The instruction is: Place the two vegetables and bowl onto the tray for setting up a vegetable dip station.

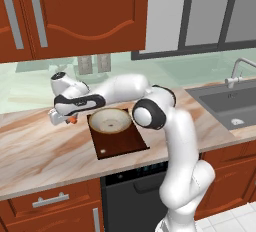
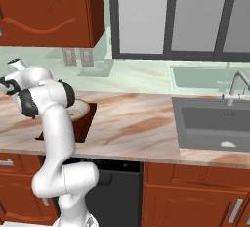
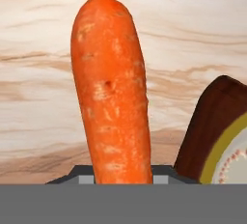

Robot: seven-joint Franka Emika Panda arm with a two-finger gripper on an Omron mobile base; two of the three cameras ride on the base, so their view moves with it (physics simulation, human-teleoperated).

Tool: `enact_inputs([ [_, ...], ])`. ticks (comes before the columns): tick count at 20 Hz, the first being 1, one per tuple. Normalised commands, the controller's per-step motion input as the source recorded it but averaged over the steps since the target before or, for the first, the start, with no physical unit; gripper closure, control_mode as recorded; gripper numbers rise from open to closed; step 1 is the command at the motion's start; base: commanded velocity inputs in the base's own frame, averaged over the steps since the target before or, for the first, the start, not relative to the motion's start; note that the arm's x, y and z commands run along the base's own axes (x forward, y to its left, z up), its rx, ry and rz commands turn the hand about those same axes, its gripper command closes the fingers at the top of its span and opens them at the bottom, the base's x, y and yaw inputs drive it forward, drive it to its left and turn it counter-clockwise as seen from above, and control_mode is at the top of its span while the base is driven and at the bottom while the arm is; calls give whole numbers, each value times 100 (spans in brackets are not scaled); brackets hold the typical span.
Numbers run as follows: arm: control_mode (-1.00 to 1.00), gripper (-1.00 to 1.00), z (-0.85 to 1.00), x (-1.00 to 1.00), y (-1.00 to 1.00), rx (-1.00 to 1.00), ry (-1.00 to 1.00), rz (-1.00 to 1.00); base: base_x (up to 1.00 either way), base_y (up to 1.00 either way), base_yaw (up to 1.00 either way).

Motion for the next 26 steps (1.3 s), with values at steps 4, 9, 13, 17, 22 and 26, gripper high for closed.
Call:
enact_inputs([
  [4, -100, 100, 21, -50, -35, 5, -1, 0, 0, 0, 0],
  [9, -100, 100, 19, -49, -36, 9, -2, 0, 0, 0, 0],
  [13, -100, 100, 18, -47, -35, 11, -2, 0, 0, 0, 0],
  [17, -100, 100, 18, -44, -32, 11, 0, 1, 0, 0, 0],
  [22, -100, 100, 16, -38, -29, 7, 0, 5, 0, 0, 0],
  [26, -100, 100, 18, -26, -22, 2, 8, 9, 0, 0, 0],
])
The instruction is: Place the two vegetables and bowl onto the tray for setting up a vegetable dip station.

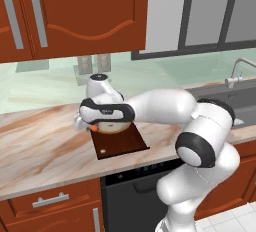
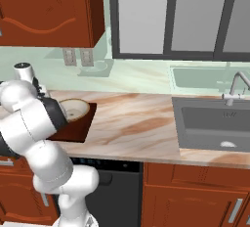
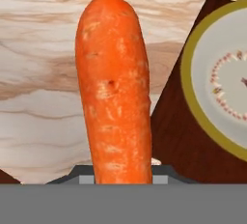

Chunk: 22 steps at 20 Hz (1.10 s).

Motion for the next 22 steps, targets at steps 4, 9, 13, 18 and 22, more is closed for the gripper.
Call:
enact_inputs([
  [4, -100, 100, 20, -22, -18, 0, 18, 10, 0, 0, 0],
  [9, -100, 100, 17, -20, -16, 0, 22, 16, 0, 0, 0],
  [13, -100, 100, 14, -24, -15, -4, 15, 21, 0, 0, 0],
  [18, -100, 100, 12, -24, -11, -10, 7, 25, 0, 0, 0],
  [22, -100, 100, 8, -20, -13, -15, 0, 26, 0, 0, 0],
])
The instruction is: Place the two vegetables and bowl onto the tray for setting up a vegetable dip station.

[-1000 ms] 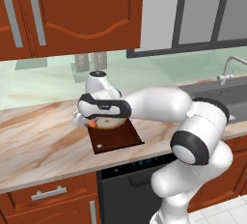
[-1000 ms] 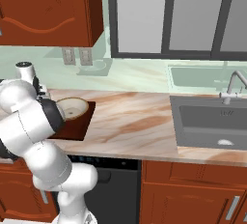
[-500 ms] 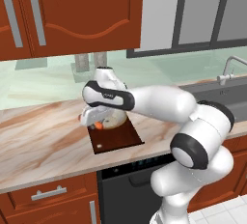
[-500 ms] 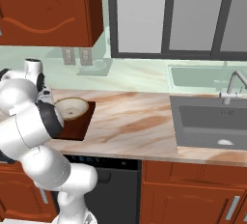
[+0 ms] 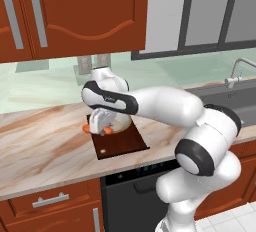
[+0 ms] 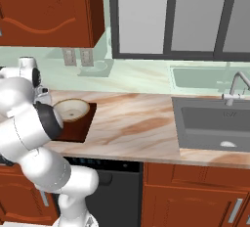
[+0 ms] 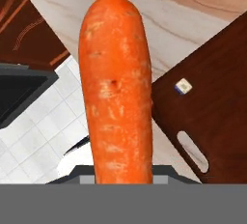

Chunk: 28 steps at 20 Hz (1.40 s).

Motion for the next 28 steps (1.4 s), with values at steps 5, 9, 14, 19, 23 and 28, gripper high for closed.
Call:
enact_inputs([
  [5, -100, 100, 3, -20, -20, -11, 0, 23, 0, 0, 0],
  [9, -100, 100, 1, -23, -27, -8, 0, 19, 0, 0, 0],
  [14, -100, 100, 1, -20, -33, -3, 0, 10, 0, 0, 0],
  [19, -100, 100, 0, -20, -34, 0, -3, 0, 0, 0, 0],
  [23, -100, 100, 0, -7, -32, 0, -1, 0, 0, 0, 0],
  [28, -100, 100, 0, -3, -28, 1, 0, 2, 0, 0, 0],
])
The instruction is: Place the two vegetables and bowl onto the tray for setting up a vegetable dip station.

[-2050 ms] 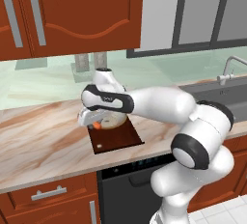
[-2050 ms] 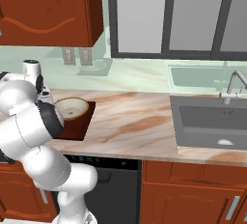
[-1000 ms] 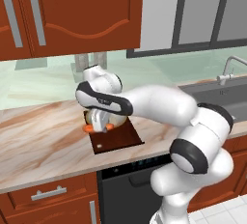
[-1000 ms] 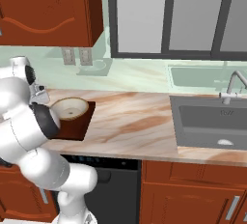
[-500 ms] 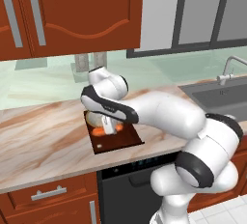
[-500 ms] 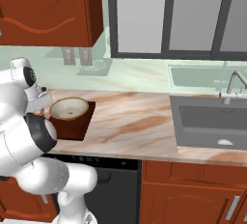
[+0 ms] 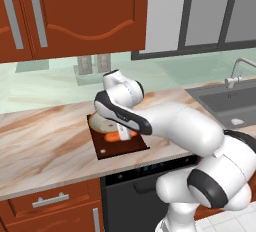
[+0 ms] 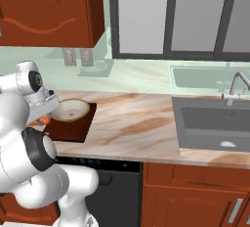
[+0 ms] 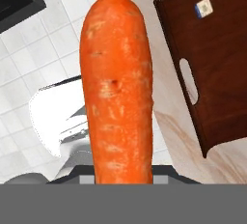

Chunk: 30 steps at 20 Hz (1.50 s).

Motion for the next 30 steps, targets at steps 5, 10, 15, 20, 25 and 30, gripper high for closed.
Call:
enact_inputs([
  [5, -100, 100, -2, 3, -21, 0, 0, 2, 0, 0, 0],
  [10, -100, 100, -4, 16, -16, 4, 0, 9, 0, 0, 0],
  [15, -100, 100, -7, 17, -10, 8, 0, 14, 0, 0, 0],
  [20, -100, 100, -12, 17, -4, 9, 0, 15, 0, 0, 0],
  [25, -100, 100, -16, 15, 0, 8, 0, 17, 0, 0, 0],
  [30, -100, 100, -20, 10, 4, 6, 0, 14, 0, 0, 0],
])
